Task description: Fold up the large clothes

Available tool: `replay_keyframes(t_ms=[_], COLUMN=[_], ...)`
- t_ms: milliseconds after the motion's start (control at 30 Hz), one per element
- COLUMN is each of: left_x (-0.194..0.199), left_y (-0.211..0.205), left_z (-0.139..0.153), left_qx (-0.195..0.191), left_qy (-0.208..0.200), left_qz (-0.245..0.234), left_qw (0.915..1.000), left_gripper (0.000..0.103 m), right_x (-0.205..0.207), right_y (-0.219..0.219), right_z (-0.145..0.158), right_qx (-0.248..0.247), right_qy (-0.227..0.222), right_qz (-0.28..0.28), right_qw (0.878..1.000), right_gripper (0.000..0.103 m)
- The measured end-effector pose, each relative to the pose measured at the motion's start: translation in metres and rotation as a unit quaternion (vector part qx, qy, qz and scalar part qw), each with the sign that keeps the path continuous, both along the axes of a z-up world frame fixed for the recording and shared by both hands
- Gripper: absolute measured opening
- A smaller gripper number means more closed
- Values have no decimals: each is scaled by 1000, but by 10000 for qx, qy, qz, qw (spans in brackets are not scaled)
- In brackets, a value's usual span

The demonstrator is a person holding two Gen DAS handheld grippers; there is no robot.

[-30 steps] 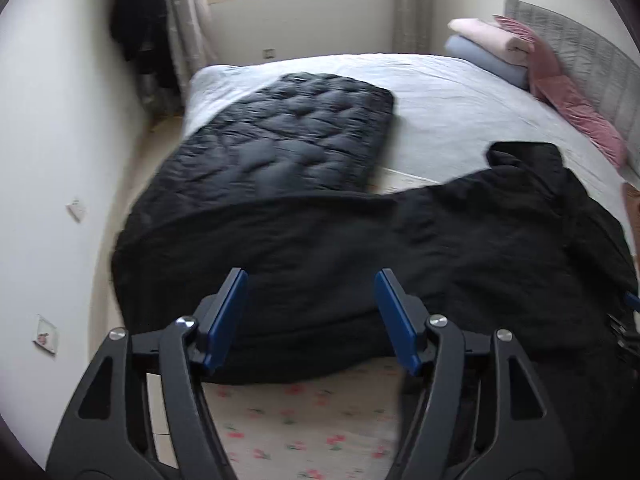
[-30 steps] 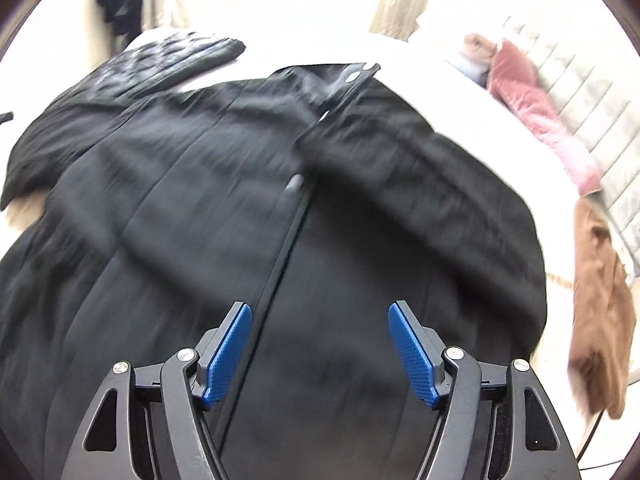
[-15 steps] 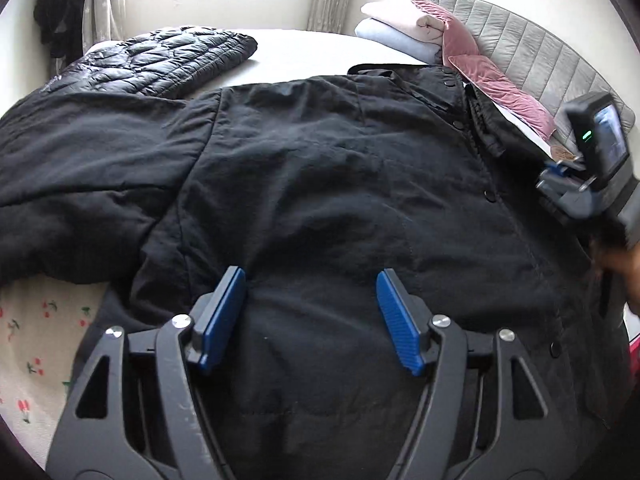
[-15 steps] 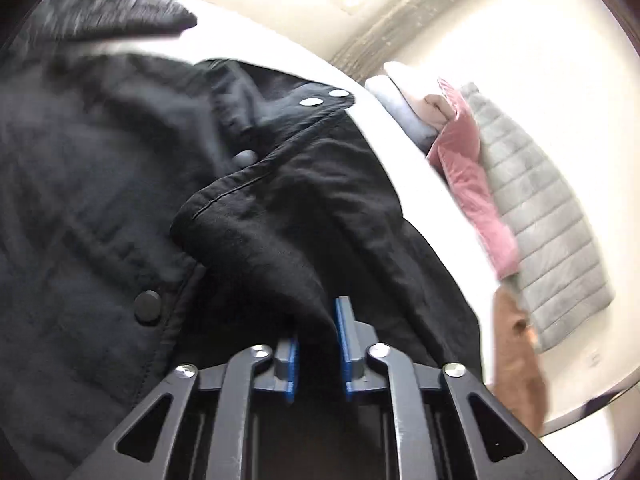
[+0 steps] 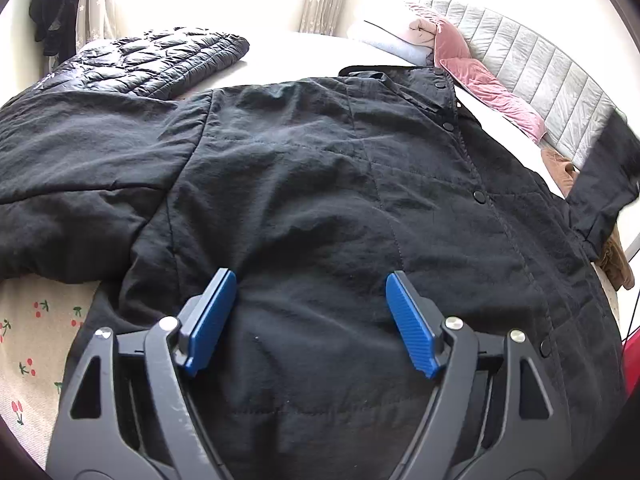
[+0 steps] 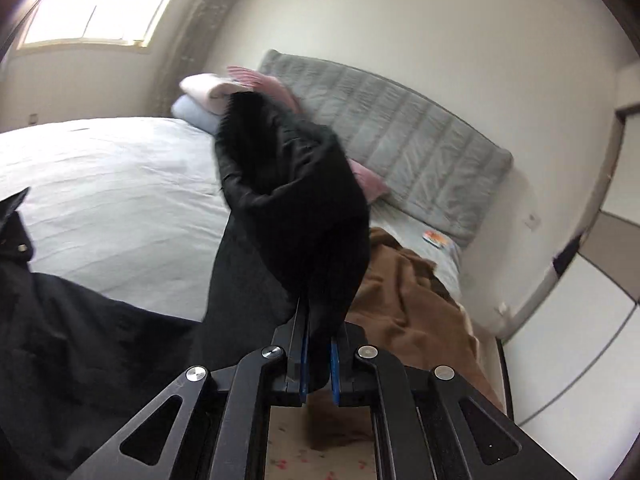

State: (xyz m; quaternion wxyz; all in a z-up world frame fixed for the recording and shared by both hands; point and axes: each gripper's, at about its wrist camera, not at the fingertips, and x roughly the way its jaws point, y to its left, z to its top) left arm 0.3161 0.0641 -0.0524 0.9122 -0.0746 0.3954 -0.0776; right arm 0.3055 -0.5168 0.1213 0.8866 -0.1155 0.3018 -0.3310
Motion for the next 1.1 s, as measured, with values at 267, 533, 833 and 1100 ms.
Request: replay_keyframes(t_ms=[267, 533, 833, 1100], left_x=[3, 12, 89, 162], left_y=[-4, -20, -57, -68], left_z=[-2, 7, 79, 60], left_qx=[118, 1024, 1357, -841], left_qy=[64, 501, 496, 143], left_qz=[-31, -458, -594, 168], left_qw=[9999, 9924, 9877, 9962], left_gripper=[81, 82, 82, 82], right_x=[-3, -18, -21, 112], right_y=[-135, -137, -84, 81], right_z=[-112, -98, -3, -26], right_qx=[604, 1261, 1261, 3010], right_qy=[992, 616, -31, 60], right_qz=[-1211, -1182, 75, 2396], right_qw=[9858, 9830, 9920, 9230], right_gripper=[8, 36, 71, 73])
